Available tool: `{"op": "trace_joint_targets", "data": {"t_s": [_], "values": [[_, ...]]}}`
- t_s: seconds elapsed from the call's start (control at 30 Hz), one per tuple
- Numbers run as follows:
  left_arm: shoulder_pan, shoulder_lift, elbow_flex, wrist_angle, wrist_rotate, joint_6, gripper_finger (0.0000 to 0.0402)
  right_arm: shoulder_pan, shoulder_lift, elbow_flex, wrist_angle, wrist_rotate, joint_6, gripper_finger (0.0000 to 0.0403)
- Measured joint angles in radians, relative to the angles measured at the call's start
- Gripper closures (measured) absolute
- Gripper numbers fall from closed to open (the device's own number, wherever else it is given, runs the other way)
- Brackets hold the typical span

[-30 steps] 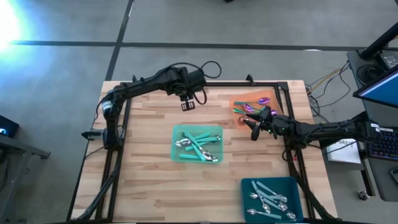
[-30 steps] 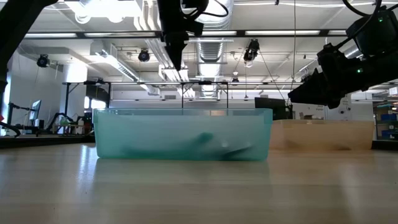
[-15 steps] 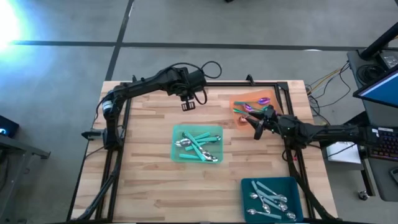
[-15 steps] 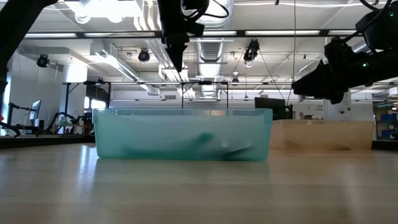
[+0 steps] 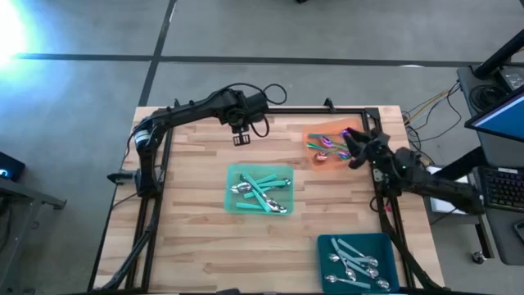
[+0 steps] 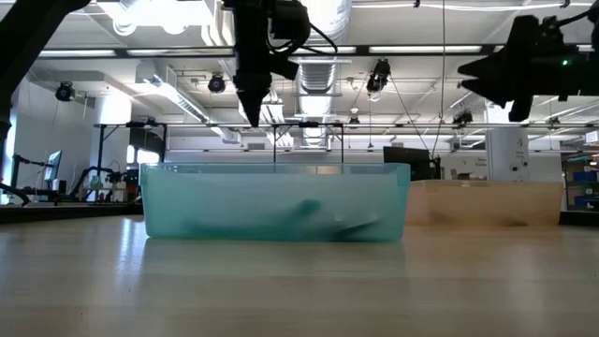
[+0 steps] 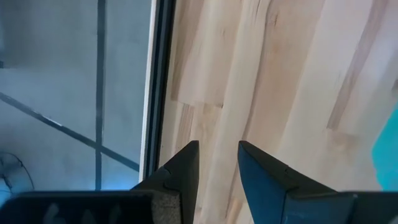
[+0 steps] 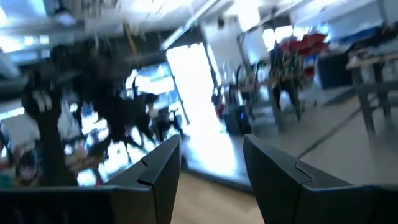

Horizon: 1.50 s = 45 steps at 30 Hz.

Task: Sort silverware by color (type)
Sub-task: Return to Home Position

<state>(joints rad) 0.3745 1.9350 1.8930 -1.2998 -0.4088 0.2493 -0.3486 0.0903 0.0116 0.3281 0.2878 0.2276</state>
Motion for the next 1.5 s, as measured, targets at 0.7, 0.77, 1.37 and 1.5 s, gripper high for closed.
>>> {"op": "trace_joint_targets", "data": {"t_s": [0.7,0.77,1.37,1.5], "values": [[0.266,-0.006,-0.013,0.107,0.001,0.01,0.0306,-0.198,-0.09,-0.001,-0.006,0.001,0.0,0.0239],[0.306,-0.006,-0.013,0.103,0.001,0.006,0.0306,-0.198,-0.086,-0.001,-0.007,0.001,0.0,0.0239],[0.457,-0.272,-0.48,0.291,0.123,-0.034,0.0306,-0.198,-0.042,-0.002,-0.01,0.001,0.0,0.0239],[0.448,-0.434,-0.703,0.486,0.216,-0.1,0.0306,-0.198,-0.042,-0.002,-0.01,0.001,0.0,0.0239]]}}
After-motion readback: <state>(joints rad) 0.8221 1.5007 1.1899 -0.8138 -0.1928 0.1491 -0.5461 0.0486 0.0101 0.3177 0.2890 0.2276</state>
